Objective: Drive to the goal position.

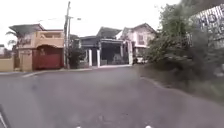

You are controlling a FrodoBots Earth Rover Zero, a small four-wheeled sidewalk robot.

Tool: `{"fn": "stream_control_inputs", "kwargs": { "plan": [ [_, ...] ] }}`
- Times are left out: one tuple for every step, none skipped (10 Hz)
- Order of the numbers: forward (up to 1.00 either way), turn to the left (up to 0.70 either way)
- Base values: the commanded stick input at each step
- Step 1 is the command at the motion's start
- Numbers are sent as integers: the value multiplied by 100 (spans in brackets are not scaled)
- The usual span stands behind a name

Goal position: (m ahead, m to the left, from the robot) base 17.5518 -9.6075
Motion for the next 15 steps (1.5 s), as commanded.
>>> {"fn": "stream_control_inputs", "kwargs": {
  "plan": [
    [100,0],
    [100,0],
    [100,0],
    [100,0],
    [100,0],
    [100,0],
    [100,0],
    [100,0],
    [100,0],
    [100,0],
    [100,0],
    [100,0],
    [100,0],
    [100,0],
    [100,0]
  ]
}}
